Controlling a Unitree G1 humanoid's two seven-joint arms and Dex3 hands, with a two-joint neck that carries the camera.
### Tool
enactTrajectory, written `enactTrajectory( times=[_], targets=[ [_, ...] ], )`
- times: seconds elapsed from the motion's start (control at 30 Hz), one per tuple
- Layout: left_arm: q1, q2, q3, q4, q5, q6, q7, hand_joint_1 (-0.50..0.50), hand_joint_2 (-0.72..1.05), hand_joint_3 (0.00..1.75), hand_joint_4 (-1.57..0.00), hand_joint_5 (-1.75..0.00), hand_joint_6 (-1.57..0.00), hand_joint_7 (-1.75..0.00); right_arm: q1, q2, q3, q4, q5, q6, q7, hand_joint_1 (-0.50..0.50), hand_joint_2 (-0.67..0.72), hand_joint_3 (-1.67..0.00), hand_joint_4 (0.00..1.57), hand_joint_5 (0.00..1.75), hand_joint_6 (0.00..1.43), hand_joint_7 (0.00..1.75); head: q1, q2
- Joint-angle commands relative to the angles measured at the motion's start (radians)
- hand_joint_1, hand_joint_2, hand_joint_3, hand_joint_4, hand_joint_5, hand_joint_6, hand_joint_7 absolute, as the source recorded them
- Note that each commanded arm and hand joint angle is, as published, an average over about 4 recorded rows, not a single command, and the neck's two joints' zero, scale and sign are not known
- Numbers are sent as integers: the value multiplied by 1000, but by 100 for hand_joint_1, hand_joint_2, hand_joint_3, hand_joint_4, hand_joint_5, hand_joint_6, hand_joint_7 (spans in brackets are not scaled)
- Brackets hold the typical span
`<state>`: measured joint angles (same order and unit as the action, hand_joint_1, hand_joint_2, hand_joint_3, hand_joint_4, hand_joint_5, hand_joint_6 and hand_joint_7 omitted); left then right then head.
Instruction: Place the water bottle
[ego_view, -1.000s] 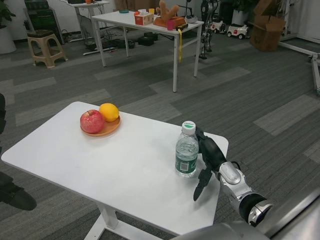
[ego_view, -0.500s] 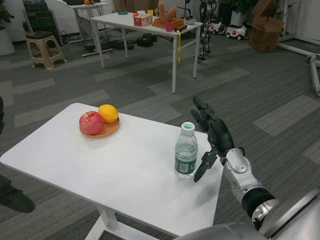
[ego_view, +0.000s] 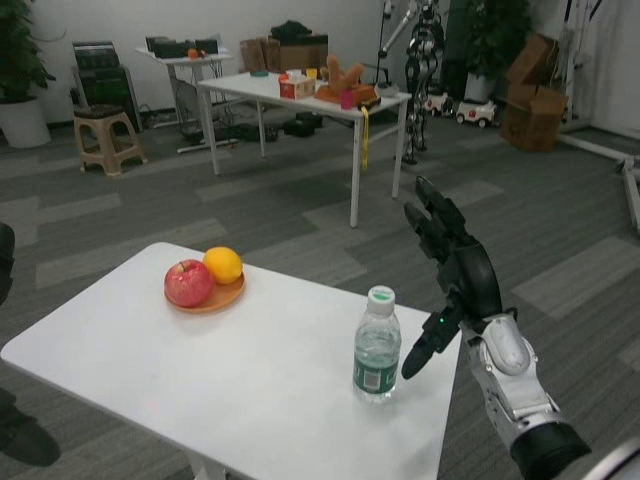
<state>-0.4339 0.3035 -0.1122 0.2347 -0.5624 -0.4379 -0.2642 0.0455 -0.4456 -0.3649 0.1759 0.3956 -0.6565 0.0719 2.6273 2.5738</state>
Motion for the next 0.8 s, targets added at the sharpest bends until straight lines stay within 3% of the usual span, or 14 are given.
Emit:
enactTrajectory(
  times=[0.03, 0.37, 0.8],
  targets=[
    [-5, 5, 13, 0, -5, 5, -1, -48, -68, 9, 0, 0, 0, 0, 5, -18, -10, -65, 19, 12, -14, -50, 66, 0, 0, 0, 0, 0, 8, 17],
    [-3, 12, 42, -21, -3, 20, 0, -48, -68, 9, 0, 0, 0, 0, -18, -48, 10, -187, 20, 20, -43, -50, 66, 0, 0, 0, 0, 0, 54, 44],
    [-20, 19, -7, -49, 13, 29, 0, -48, -70, 7, 0, 0, 0, 0, -60, -62, 41, -222, 20, 20, -55, -50, 66, 0, 0, 0, 0, 0, 69, 54]
  ],
)
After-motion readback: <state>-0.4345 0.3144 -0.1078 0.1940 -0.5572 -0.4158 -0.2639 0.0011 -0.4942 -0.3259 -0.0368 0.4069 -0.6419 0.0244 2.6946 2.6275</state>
